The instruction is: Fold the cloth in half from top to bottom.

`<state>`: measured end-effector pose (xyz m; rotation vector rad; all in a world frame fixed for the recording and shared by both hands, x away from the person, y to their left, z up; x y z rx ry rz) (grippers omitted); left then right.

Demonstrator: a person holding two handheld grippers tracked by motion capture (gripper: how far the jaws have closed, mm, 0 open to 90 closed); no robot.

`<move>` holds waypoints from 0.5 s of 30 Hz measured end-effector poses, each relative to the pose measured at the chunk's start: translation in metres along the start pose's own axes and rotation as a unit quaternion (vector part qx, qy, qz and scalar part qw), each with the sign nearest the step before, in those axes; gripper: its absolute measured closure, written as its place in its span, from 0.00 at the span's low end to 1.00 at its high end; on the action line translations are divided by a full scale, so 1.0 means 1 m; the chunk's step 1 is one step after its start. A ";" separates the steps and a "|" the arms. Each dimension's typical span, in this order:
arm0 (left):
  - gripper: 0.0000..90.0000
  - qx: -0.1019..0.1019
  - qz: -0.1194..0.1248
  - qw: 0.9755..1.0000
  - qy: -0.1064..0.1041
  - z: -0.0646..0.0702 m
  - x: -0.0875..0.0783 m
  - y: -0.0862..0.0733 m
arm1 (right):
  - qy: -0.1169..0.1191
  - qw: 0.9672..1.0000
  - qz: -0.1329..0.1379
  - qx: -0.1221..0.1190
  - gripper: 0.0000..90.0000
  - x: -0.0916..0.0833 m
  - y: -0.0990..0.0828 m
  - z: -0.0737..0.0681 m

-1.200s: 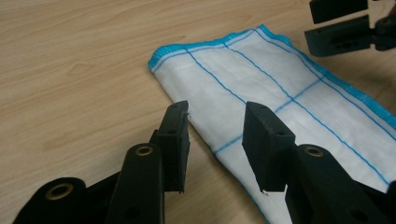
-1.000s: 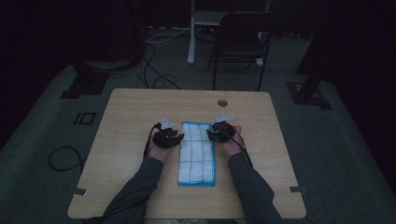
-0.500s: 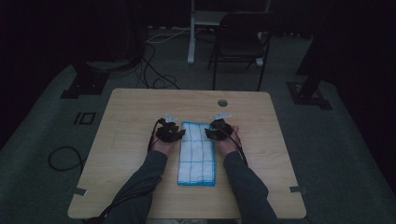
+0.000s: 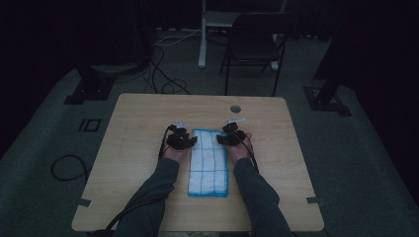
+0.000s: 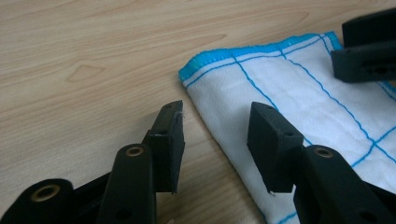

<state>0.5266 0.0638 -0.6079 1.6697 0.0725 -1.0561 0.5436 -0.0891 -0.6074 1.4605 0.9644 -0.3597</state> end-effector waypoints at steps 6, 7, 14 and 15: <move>0.61 -0.001 0.005 1.000 0.001 0.001 0.003 0.002 | 0.003 1.000 0.000 0.005 0.52 0.001 0.000 0.001; 0.61 -0.004 0.006 1.000 0.000 0.001 0.004 0.003 | 0.003 1.000 0.000 0.005 0.52 0.001 0.000 0.001; 0.66 -0.003 0.003 1.000 -0.006 0.009 0.006 0.005 | 0.007 1.000 -0.003 0.001 0.61 0.001 -0.002 -0.003; 0.66 -0.004 0.001 1.000 -0.007 0.010 0.006 0.005 | 0.007 1.000 -0.003 0.001 0.61 0.001 -0.002 -0.003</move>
Point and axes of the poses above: each handheld gripper's, and its own axes: x roughly forward along the jaws, y roughly out of its top, z roughly to its right, the point moved 10 cm from there along x, roughly forward along the jaws, and after that the axes turned 11 degrees about x, right-handed, at the moved point
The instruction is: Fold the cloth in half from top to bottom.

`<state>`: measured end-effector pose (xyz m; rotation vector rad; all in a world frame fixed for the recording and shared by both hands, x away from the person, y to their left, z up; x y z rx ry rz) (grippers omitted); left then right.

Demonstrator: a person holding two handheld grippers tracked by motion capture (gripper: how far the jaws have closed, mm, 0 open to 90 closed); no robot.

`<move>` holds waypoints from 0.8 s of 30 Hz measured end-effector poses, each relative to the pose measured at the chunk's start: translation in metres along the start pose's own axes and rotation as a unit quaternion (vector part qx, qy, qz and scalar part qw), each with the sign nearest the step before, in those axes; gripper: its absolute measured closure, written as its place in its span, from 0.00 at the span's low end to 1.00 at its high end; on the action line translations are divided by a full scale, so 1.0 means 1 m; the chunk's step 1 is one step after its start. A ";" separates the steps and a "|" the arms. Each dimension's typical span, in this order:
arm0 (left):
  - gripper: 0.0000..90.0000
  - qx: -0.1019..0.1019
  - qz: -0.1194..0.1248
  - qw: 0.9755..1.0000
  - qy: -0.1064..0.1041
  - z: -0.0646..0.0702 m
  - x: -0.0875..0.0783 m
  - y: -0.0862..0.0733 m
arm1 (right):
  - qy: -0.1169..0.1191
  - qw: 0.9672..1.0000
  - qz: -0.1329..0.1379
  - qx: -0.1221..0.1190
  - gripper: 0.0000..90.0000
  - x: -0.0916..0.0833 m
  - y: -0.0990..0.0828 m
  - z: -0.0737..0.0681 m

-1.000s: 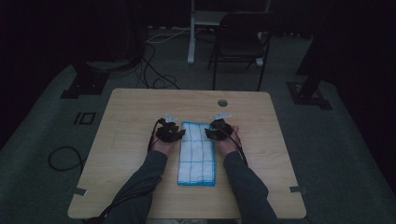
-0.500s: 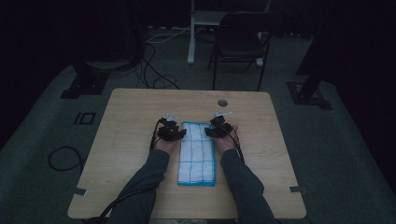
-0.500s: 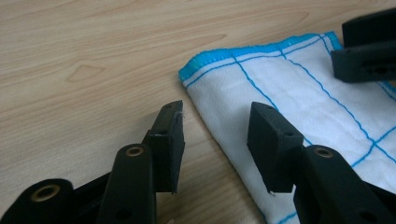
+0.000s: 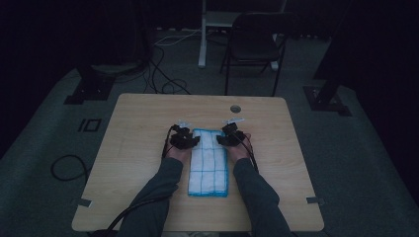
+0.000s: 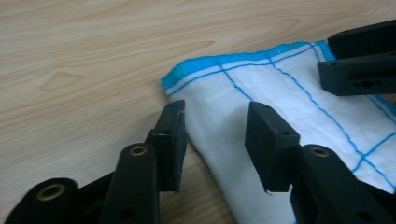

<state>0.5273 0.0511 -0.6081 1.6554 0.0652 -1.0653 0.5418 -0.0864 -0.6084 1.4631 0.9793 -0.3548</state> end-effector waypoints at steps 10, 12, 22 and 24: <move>0.89 -0.002 -0.026 0.999 -0.022 0.003 0.001 0.001 | 0.035 0.999 -0.010 0.007 0.89 0.000 -0.002 -0.009; 0.92 0.002 -0.035 0.999 -0.019 0.004 0.001 0.002 | 0.047 0.999 -0.015 0.022 0.93 0.000 -0.002 -0.010; 0.96 0.021 -0.041 0.999 -0.013 0.006 0.001 0.003 | 0.055 0.998 -0.019 0.027 0.96 -0.002 0.000 -0.007; 0.96 0.015 -0.036 0.999 -0.014 0.006 0.001 0.003 | 0.055 0.998 -0.015 0.021 0.96 -0.004 0.000 -0.008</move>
Point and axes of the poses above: each handheld gripper's, and its own axes: x roughly forward along the jaws, y roughly out of its top, z roughly to its right, the point moved 10 cm from there along x, roughly forward along the jaws, and after that the axes turned 11 degrees about x, right-handed, at the moved point
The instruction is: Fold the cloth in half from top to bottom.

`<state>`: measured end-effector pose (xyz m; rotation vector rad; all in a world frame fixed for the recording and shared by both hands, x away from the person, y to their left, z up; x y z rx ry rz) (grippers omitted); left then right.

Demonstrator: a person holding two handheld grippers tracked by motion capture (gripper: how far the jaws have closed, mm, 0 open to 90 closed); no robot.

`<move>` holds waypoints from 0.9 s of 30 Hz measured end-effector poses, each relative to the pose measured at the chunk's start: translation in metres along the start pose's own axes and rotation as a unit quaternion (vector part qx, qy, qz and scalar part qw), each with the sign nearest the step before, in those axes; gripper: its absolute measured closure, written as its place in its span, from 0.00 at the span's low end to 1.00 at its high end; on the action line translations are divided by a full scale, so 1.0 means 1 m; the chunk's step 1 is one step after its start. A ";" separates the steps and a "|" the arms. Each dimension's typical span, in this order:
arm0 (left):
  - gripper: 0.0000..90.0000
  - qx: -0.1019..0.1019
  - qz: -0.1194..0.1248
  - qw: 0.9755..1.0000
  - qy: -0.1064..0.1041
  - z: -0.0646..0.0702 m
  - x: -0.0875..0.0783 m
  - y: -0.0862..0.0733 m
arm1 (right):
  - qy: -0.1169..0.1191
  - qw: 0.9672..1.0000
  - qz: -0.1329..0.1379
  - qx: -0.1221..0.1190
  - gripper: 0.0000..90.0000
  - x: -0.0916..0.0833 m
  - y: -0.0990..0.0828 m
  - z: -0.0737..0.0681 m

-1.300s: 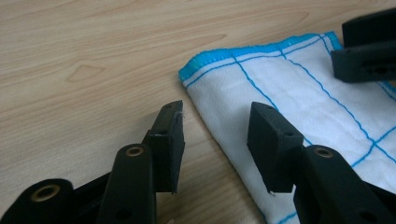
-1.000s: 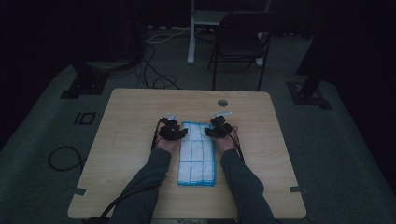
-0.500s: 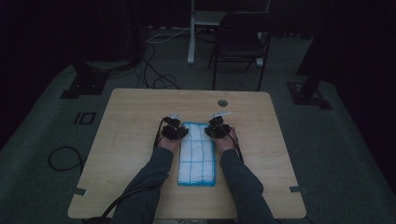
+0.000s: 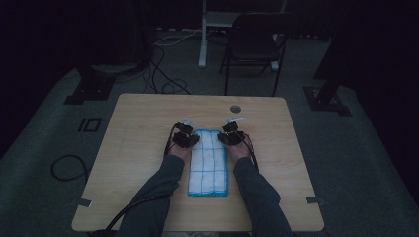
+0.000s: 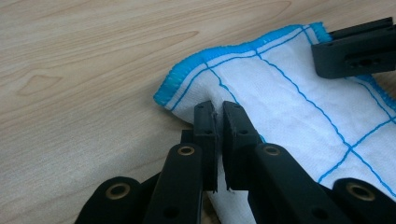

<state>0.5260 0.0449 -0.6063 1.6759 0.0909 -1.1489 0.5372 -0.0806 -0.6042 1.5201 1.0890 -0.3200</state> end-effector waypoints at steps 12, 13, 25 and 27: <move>0.96 0.011 0.033 0.999 0.001 0.006 -0.014 0.014 | 0.001 0.999 0.019 -0.033 0.97 -0.013 0.006 -0.001; 0.96 0.013 0.034 0.999 0.001 0.006 -0.015 0.015 | 0.002 0.999 0.021 -0.033 0.97 -0.014 0.006 -0.001; 0.96 0.026 0.058 0.998 0.001 0.008 -0.030 0.032 | 0.015 0.998 0.045 -0.034 0.97 -0.029 0.016 -0.003; 0.96 0.028 0.061 0.998 0.001 0.008 -0.033 0.034 | 0.017 0.998 0.049 -0.034 0.97 -0.032 0.017 -0.004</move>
Point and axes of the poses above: each handheld gripper's, and its own axes: x roughly forward along the jaws, y roughly out of its top, z roughly to its right, the point moved 10 cm from there along x, roughly forward along the jaws, and after that the axes turned 11 degrees about x, right-handed, at the moved point
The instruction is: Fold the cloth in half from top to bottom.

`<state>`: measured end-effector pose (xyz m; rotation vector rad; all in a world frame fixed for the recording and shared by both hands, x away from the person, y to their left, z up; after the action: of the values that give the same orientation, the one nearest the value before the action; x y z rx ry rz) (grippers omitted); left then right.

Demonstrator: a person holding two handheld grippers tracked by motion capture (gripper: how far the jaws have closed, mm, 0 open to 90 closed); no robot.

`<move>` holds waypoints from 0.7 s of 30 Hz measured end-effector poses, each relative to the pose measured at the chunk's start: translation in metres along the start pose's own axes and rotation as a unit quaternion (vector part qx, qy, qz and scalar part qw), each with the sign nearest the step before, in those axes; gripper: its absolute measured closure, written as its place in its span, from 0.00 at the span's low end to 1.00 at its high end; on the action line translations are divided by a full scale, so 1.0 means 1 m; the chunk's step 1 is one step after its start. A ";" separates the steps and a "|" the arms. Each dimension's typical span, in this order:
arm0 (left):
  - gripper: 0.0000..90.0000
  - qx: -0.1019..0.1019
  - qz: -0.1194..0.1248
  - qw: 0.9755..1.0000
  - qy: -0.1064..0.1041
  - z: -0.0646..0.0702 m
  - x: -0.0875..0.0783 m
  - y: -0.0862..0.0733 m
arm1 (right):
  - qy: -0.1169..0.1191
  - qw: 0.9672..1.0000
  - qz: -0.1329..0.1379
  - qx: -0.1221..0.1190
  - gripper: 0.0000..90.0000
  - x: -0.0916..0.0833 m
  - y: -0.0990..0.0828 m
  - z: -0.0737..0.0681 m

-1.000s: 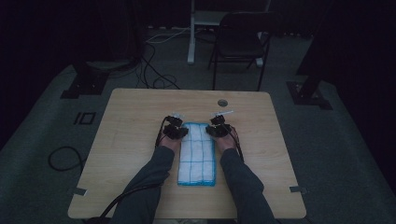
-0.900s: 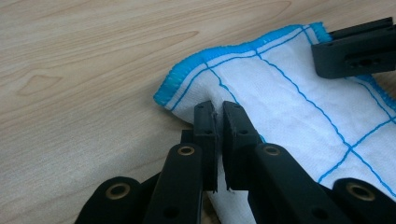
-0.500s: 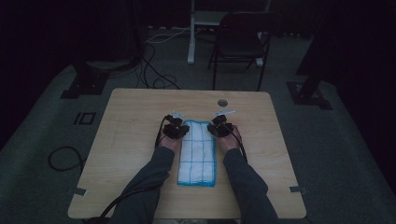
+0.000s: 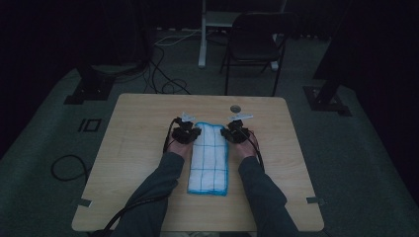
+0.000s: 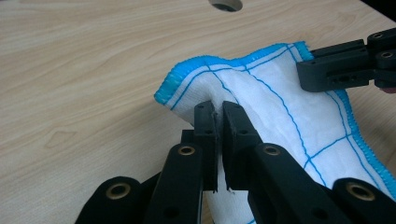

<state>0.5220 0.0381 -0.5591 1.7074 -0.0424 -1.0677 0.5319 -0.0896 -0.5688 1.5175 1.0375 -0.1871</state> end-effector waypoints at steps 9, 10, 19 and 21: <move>0.96 0.009 0.014 1.000 -0.005 0.002 -0.011 0.004 | 0.012 1.000 0.013 -0.009 0.97 -0.013 0.003 -0.007; 0.96 0.010 0.018 1.000 -0.007 0.003 -0.014 0.005 | 0.014 1.000 0.015 -0.010 0.97 -0.014 0.003 -0.008; 0.96 0.016 0.032 0.999 -0.015 0.009 -0.026 0.004 | 0.029 0.999 0.027 -0.019 0.96 -0.029 -0.002 -0.017; 0.96 0.017 0.035 0.999 -0.017 0.011 -0.029 0.004 | 0.030 0.999 0.029 -0.022 0.96 -0.033 -0.003 -0.019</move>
<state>0.4988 0.0431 -0.5384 1.7052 -0.1418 -1.0482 0.5023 -0.0897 -0.5453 1.5194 1.0387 -0.0782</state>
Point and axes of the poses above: each handheld gripper's, and its own axes: x roughly forward along the jaws, y roughly out of its top, z roughly to its right, the point moved 10 cm from there along x, roughly forward along the jaws, and after that the axes turned 11 degrees about x, right-handed, at the moved point
